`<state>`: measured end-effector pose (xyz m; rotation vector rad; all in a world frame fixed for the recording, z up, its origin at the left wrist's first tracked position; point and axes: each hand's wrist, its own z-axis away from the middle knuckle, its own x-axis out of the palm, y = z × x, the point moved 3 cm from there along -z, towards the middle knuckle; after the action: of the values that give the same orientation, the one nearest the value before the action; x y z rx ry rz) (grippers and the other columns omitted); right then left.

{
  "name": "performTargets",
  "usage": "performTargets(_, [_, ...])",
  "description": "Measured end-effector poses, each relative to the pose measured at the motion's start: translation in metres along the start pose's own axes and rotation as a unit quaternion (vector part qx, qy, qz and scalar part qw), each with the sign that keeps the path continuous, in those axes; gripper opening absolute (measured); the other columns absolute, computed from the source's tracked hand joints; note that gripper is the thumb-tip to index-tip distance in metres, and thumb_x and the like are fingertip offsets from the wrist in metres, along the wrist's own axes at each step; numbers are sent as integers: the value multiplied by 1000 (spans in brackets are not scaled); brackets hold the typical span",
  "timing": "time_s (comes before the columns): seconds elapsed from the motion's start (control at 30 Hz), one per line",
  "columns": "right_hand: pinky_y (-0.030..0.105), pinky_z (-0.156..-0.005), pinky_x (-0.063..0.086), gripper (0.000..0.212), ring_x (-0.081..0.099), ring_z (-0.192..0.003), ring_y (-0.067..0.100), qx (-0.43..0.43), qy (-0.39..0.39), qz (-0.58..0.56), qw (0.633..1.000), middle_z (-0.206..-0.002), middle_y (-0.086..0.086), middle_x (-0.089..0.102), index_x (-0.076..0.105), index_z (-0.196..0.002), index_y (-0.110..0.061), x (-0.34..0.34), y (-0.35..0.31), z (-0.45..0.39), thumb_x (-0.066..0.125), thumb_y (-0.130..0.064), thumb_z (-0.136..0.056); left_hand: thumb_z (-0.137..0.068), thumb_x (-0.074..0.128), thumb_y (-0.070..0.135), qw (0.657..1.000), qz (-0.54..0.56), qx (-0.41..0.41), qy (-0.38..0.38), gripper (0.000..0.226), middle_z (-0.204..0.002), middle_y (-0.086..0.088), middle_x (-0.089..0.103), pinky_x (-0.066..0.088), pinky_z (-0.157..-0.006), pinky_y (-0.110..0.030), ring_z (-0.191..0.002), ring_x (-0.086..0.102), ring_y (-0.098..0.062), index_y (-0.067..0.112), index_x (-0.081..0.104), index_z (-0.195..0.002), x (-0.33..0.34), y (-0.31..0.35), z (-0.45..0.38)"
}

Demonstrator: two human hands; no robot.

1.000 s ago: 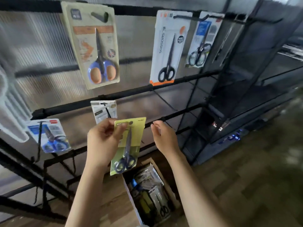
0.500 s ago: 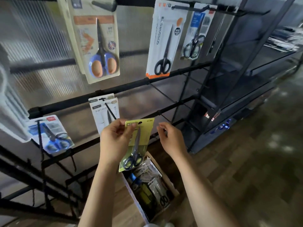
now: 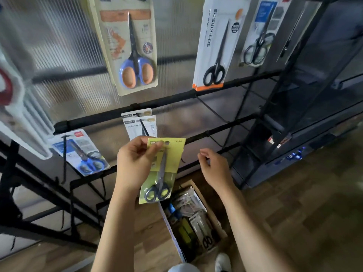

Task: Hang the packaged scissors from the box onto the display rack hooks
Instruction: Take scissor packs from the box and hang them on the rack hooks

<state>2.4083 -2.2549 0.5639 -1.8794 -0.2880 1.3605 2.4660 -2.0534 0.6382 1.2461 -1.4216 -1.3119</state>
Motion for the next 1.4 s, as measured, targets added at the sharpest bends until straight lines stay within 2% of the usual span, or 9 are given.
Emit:
performTargets(0.1, [17, -85, 40, 33, 57, -112, 13, -2, -14, 0, 1000, -123, 0, 62, 57, -124, -13, -8, 21, -14, 46, -30, -98, -83, 69, 11, 998, -2, -3, -55, 12, -76, -8, 71, 53, -67, -36, -71, 65, -21, 17, 68, -73, 30, 4, -6])
performTargets(0.23, [15, -79, 37, 31, 60, -109, 19, -19, -16, 19, 1000, -118, 5, 65, 60, -120, -8, -33, 52, -41, 49, -25, -97, -84, 68, 10, 996, -38, 24, -76, 15, -70, -5, 69, 50, -61, -32, -64, 62, -13, 18, 67, -72, 93, 11, -11])
performTargets(0.33, [13, -73, 34, 29, 61, -106, 19, -16, -29, 23, 999, -116, 5, 66, 59, -119, -7, -54, 75, -61, 48, -23, -97, -83, 70, 13, 994, -76, 50, -56, 14, -70, -15, 67, 49, -59, -41, -62, 56, -16, 20, 66, -71, 138, 8, -18])
performTargets(0.53, [14, -82, 35, 34, 56, -114, 15, -27, -71, 13, 997, -122, 4, 63, 56, -126, -9, -80, 127, -89, 47, -27, -98, -82, 71, 15, 990, -127, 64, 20, 11, -66, -2, 65, 47, -59, -30, -61, 56, -12, 21, 65, -76, 195, -3, -34])
performTargets(0.6, [18, -86, 37, 36, 55, -116, 17, -33, -88, 19, 995, -125, 5, 61, 54, -128, -9, -85, 138, -96, 47, -28, -98, -82, 71, 12, 988, -135, 57, 40, 10, -70, -1, 67, 49, -61, -29, -62, 59, -9, 19, 66, -79, 203, -7, -36])
performTargets(0.77, [29, -97, 40, 41, 52, -121, 21, -47, -125, 49, 990, -130, 7, 57, 50, -132, -9, -84, 156, -109, 48, -30, -97, -85, 67, 10, 979, -176, 56, 89, 8, -69, 8, 65, 42, -53, -7, -56, 58, 6, 18, 67, -85, 215, -12, -34])
performTargets(1.0, [30, -100, 39, 43, 50, -123, 20, -66, -156, 77, 983, -133, 5, 55, 47, -134, -11, -76, 173, -109, 49, -32, -96, -86, 67, 17, 973, -165, 28, 156, 4, -74, 4, 67, 52, -60, -20, -63, 62, -9, 20, 66, -88, 208, -26, -35])
performTargets(1.27, [38, -109, 31, 50, 40, -130, 23, -110, -136, 168, 970, -139, 5, 48, 42, -138, -12, -67, 184, -101, 51, -35, -94, -86, 67, 18, 961, -186, 7, 202, 6, -74, 4, 64, 46, -53, -11, -62, 57, -4, 14, 66, -91, 214, -32, -59])
performTargets(1.4, [44, -113, 26, 52, 36, -134, 26, -105, -153, 181, 966, -140, 6, 47, 42, -138, -12, -64, 191, -93, 53, -35, -93, -88, 65, 20, 950, -225, -34, 212, 9, -84, 0, 63, 42, -62, -19, -71, 56, -12, 13, 67, -93, 210, -30, -97])
